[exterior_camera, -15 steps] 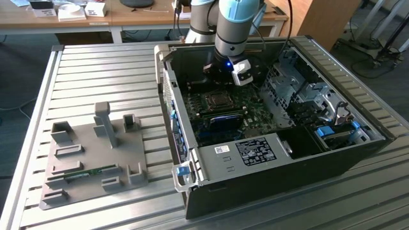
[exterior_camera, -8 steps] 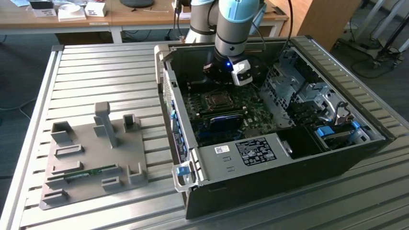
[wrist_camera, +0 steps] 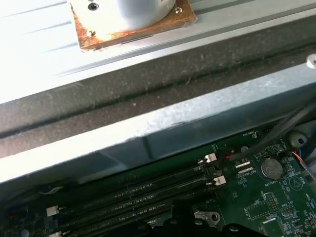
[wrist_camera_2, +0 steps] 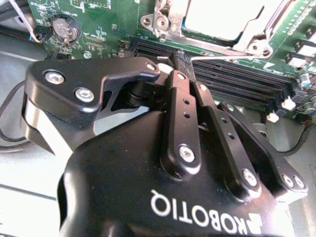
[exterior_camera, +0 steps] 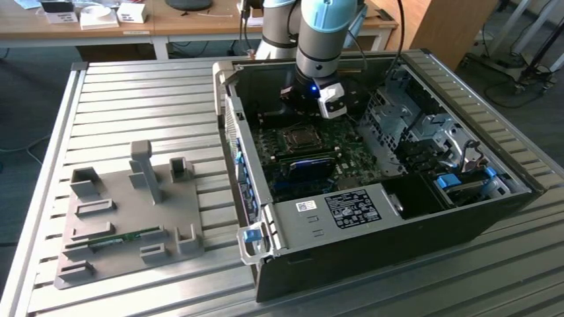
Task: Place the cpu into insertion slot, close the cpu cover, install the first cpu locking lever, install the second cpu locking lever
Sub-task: 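Install the first cpu locking lever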
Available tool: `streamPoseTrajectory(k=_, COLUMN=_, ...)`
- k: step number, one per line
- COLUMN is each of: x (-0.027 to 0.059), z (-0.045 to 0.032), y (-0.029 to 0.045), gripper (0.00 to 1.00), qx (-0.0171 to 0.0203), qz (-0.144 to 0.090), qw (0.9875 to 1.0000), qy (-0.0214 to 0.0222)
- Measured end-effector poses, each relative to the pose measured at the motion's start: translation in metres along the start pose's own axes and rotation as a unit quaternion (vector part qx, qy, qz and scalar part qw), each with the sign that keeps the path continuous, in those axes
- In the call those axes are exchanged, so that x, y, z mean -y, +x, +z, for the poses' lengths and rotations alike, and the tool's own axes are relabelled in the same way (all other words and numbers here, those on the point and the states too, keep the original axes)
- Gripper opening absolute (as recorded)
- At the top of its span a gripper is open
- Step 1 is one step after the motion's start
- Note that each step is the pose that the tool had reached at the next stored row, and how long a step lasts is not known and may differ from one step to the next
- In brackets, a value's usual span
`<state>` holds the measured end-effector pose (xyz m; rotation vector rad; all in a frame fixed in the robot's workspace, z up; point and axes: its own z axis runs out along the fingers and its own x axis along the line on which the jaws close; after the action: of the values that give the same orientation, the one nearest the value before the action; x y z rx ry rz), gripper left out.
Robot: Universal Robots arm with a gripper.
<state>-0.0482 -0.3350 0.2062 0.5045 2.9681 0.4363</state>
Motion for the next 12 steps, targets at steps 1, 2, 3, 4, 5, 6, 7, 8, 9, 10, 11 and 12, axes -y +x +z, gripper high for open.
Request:
streamPoseTrajectory(k=1, x=0.0001, z=-0.0001, y=0.0001, gripper=0.11, qx=-0.0002, qz=0.001, qw=1.0000, qy=-0.0013)
streamPoseTrajectory(k=2, x=0.0001, z=-0.0001, y=0.0003, gripper=0.11, qx=-0.0003, qz=0.002, qw=1.0000, qy=-0.0028)
streamPoseTrajectory(k=3, x=0.0002, z=-0.0001, y=0.0005, gripper=0.11, qx=-0.0006, qz=0.003, qw=1.0000, qy=-0.0043)
streamPoseTrajectory(k=4, x=0.0002, z=-0.0001, y=0.0006, gripper=0.11, qx=-0.0010, qz=0.004, qw=1.0000, qy=-0.0059)
streamPoseTrajectory(k=5, x=0.0002, z=-0.0002, y=0.0007, gripper=0.11, qx=-0.0013, qz=0.004, qw=1.0000, qy=-0.0067)
streamPoseTrajectory(k=6, x=0.0002, z=-0.0001, y=0.0007, gripper=0.11, qx=-0.0013, qz=0.005, qw=1.0000, qy=-0.0069)
streamPoseTrajectory(k=7, x=0.0002, z=-0.0001, y=0.0007, gripper=0.11, qx=-0.0013, qz=0.005, qw=1.0000, qy=-0.0070)
streamPoseTrajectory(k=8, x=0.0002, z=-0.0001, y=0.0007, gripper=0.11, qx=-0.0013, qz=0.005, qw=1.0000, qy=-0.0071)
streamPoseTrajectory(k=9, x=0.0002, z=-0.0001, y=0.0007, gripper=0.11, qx=-0.0013, qz=0.004, qw=1.0000, qy=-0.0071)
streamPoseTrajectory(k=10, x=0.0003, z=0.0000, y=0.0008, gripper=0.11, qx=-0.0010, qz=0.004, qw=1.0000, qy=-0.0072)
streamPoseTrajectory(k=11, x=0.0005, z=0.0002, y=0.0011, gripper=0.11, qx=-0.0006, qz=0.004, qw=1.0000, qy=-0.0073)
streamPoseTrajectory(k=12, x=0.0007, z=0.0004, y=0.0014, gripper=0.11, qx=-0.0001, qz=0.004, qw=1.0000, qy=-0.0073)
